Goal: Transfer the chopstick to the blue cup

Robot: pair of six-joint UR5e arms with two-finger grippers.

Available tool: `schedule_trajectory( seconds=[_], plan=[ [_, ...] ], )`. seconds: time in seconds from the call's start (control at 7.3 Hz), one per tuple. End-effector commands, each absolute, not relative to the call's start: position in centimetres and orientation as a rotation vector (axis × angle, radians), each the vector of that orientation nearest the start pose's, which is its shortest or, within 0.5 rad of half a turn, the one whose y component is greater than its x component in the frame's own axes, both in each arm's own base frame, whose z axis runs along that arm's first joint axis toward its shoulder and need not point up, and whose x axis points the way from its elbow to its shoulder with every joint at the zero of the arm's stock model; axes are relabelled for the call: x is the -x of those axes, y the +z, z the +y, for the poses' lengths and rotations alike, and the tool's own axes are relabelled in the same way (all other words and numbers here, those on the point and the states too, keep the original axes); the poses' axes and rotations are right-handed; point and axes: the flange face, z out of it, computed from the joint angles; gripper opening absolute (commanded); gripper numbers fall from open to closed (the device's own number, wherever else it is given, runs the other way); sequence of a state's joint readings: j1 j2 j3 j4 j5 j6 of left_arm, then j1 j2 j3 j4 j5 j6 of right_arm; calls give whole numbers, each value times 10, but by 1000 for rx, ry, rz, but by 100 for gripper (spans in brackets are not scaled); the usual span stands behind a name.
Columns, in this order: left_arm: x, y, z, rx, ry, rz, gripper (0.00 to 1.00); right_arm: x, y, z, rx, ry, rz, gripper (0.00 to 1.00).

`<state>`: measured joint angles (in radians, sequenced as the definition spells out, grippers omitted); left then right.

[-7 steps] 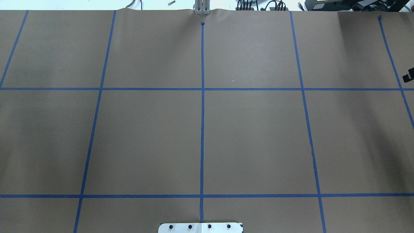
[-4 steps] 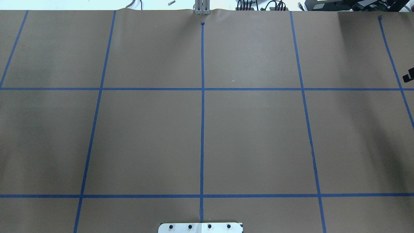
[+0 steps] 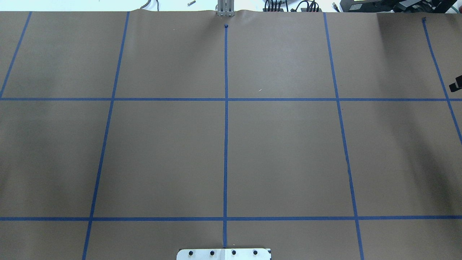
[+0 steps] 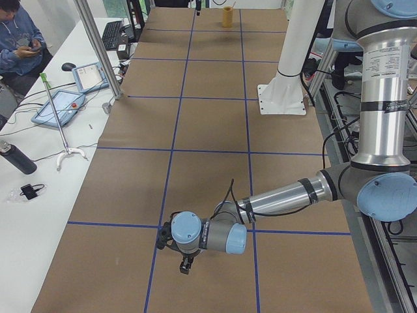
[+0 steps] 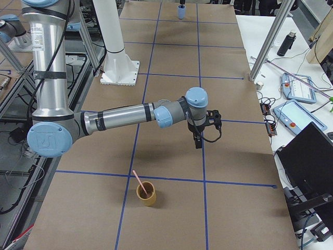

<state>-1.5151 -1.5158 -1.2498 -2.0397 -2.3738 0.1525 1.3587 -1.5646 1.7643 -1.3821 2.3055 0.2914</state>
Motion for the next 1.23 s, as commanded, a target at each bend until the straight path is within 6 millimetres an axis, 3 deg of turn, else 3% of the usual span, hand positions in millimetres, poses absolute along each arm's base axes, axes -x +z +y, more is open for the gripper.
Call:
schedule_trajectory(
  seconds=[0.0, 0.14, 0.41, 0.55, 0.82, 0.96, 1.1],
  plan=[
    [35, 787, -453, -134, 239, 804, 0, 42, 540, -510, -179, -68, -794, 100],
    [33, 777, -460, -144, 234, 826, 0, 42, 540, -510, -177, -69, -794, 100],
    [16, 722, -476, -123, 149, 1120, 0, 42, 539, -510, -180, -70, -795, 100],
    [10, 682, -483, -100, 109, 1262, 0, 42, 539, -510, -180, -70, -795, 100],
    [6, 572, -526, -86, 13, 1331, 0, 42, 537, -510, -185, -72, -796, 100],
    [-18, 522, -546, -63, 12, 1344, 0, 42, 538, -510, -182, -69, -795, 100],
    [-65, 473, -555, -14, 36, 1346, 0, 42, 539, -510, -182, -70, -795, 100]
  ],
)
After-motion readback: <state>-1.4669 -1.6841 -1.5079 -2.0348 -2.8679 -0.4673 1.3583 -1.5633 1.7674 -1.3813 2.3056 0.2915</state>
